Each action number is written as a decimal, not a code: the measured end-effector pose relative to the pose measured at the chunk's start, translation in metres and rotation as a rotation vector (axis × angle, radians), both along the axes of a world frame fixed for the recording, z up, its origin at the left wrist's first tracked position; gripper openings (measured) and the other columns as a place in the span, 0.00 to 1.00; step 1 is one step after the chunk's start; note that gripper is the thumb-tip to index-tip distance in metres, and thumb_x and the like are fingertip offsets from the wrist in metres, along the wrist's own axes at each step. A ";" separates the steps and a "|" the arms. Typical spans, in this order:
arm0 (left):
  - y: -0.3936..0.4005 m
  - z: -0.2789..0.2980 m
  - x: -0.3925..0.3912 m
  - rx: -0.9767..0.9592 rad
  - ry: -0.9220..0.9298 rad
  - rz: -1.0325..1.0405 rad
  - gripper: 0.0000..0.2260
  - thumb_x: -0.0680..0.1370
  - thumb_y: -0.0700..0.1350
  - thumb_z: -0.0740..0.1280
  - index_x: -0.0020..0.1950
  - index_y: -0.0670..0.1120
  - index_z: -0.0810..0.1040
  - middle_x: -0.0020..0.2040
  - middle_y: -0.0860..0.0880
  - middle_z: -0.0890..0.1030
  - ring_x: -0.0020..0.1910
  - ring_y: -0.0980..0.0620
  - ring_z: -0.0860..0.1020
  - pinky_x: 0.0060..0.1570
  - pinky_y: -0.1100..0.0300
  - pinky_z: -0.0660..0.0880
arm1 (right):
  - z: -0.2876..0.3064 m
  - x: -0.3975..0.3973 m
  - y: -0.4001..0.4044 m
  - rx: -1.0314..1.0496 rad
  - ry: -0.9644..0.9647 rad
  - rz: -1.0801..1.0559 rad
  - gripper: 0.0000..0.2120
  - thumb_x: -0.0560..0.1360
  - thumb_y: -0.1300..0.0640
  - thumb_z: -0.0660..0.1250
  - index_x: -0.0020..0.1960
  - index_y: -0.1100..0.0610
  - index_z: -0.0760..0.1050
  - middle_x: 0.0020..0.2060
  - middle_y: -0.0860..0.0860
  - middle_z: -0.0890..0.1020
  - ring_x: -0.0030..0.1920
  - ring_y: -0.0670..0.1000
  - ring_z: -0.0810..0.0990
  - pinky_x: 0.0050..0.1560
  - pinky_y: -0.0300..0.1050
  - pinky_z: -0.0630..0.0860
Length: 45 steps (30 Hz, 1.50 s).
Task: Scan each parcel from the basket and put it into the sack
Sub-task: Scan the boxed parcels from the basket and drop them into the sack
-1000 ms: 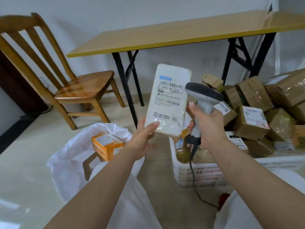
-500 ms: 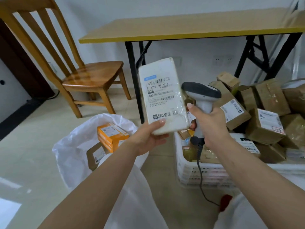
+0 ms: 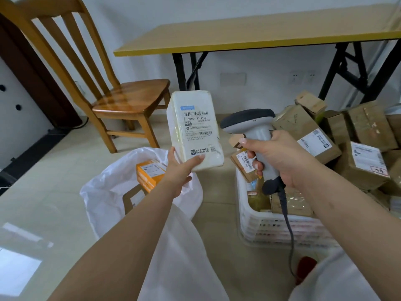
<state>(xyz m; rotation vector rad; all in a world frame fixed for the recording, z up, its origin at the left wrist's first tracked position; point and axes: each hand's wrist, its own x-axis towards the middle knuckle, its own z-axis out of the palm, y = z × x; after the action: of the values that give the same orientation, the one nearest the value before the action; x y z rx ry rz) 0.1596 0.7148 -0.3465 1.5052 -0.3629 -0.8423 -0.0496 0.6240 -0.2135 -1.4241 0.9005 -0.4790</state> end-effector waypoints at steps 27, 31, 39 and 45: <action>0.008 -0.014 0.016 0.062 -0.088 0.062 0.57 0.56 0.61 0.81 0.77 0.62 0.51 0.67 0.49 0.74 0.63 0.44 0.75 0.60 0.40 0.75 | 0.016 0.003 0.011 -0.013 0.025 0.049 0.11 0.76 0.57 0.70 0.43 0.60 0.70 0.29 0.52 0.71 0.24 0.47 0.66 0.25 0.39 0.68; 0.011 -0.015 0.018 0.060 -0.088 0.077 0.56 0.56 0.60 0.81 0.77 0.62 0.51 0.65 0.49 0.75 0.62 0.45 0.76 0.58 0.42 0.77 | 0.013 0.006 0.012 -0.017 0.035 0.056 0.11 0.76 0.56 0.71 0.43 0.59 0.70 0.30 0.52 0.72 0.24 0.46 0.67 0.24 0.38 0.69; 0.017 -0.024 0.030 0.062 -0.078 0.125 0.48 0.66 0.52 0.80 0.77 0.58 0.52 0.63 0.50 0.77 0.59 0.48 0.78 0.41 0.56 0.77 | 0.001 0.022 0.011 -0.011 0.063 0.066 0.12 0.75 0.54 0.72 0.47 0.59 0.71 0.33 0.52 0.72 0.26 0.47 0.68 0.25 0.39 0.69; 0.027 -0.028 0.041 0.014 0.016 0.184 0.47 0.61 0.54 0.80 0.74 0.58 0.58 0.62 0.50 0.79 0.56 0.48 0.81 0.45 0.51 0.81 | -0.012 0.041 0.011 -0.016 0.069 0.055 0.14 0.75 0.52 0.72 0.49 0.59 0.72 0.34 0.53 0.73 0.26 0.48 0.69 0.27 0.41 0.70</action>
<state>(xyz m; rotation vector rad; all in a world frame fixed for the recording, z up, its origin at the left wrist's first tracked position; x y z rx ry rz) 0.2004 0.7422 -0.3749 1.5187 -0.2029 -0.7123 -0.0086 0.6346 -0.2258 -1.4842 0.9122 -0.3986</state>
